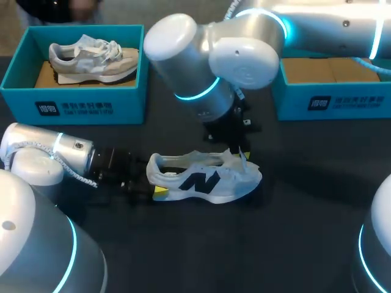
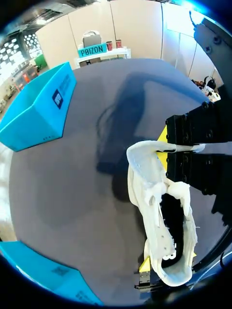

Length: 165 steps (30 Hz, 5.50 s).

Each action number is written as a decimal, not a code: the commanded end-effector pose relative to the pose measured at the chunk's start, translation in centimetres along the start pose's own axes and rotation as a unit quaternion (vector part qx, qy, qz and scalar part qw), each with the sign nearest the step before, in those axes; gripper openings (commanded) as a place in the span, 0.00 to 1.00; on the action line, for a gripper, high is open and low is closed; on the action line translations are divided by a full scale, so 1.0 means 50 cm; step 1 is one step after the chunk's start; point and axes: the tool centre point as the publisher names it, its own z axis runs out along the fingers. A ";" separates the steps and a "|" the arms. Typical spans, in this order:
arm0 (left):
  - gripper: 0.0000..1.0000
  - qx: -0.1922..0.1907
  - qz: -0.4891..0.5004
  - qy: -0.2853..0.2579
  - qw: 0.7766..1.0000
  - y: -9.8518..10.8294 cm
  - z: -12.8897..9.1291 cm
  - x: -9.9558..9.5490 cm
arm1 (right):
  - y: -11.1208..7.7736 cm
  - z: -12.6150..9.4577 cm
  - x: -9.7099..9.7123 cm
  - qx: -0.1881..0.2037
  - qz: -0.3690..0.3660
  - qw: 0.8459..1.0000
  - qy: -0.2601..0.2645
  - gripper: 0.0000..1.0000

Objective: Take the shoe out of the shoebox, open the shoe tongue, remove and reinsert the insole, then place the shoe into the shoebox

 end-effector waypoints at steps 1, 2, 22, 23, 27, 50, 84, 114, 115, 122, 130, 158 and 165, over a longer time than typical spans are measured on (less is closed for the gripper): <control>0.00 0.000 0.000 0.000 1.000 0.010 -0.002 0.000 | -0.002 0.048 -0.013 0.006 0.077 0.997 0.020 0.81; 0.00 0.000 0.000 0.000 1.000 0.010 -0.002 0.000 | -0.001 0.054 -0.013 0.004 0.074 0.997 0.012 1.00; 0.00 0.000 0.000 0.000 1.000 0.010 -0.002 0.000 | -0.001 0.005 -0.065 -0.041 0.030 0.998 0.033 1.00; 0.00 0.000 0.000 0.000 1.000 0.010 -0.002 0.000 | -0.001 -0.001 -0.068 -0.046 0.020 0.998 0.038 1.00; 0.00 0.000 0.000 0.000 1.000 0.010 -0.002 0.000 | 0.003 -0.030 -0.082 -0.085 -0.031 0.994 0.063 1.00; 0.00 0.000 0.000 0.000 1.000 0.010 -0.002 0.000 | 0.051 -0.237 -0.059 -0.258 -0.489 0.821 0.142 1.00; 0.00 0.000 0.000 0.000 1.000 0.010 -0.002 0.000 | 0.063 -0.258 -0.046 -0.278 -0.527 0.788 0.155 1.00; 0.00 0.000 0.000 0.000 1.000 0.010 -0.002 0.000 | 0.019 -0.282 0.119 -0.247 -0.644 0.708 0.150 0.00; 0.00 0.000 0.000 0.000 1.000 0.010 -0.002 0.000 | 0.019 -0.282 0.119 -0.247 -0.644 0.708 0.150 0.00; 0.00 0.000 0.000 0.000 1.000 0.010 -0.002 0.000 | 0.019 -0.282 0.119 -0.247 -0.644 0.708 0.150 0.00; 0.00 0.000 0.000 0.000 1.000 0.010 -0.002 0.000 | 0.016 -0.250 0.169 -0.240 -0.682 0.677 0.140 0.00; 0.00 0.000 0.000 0.000 1.000 0.010 -0.002 0.000 | -0.008 -0.089 0.242 -0.169 -0.758 0.615 0.139 0.00; 0.00 0.000 0.000 0.000 1.000 0.010 -0.002 0.000 | -0.026 -0.060 0.263 -0.156 -0.765 0.608 0.148 0.00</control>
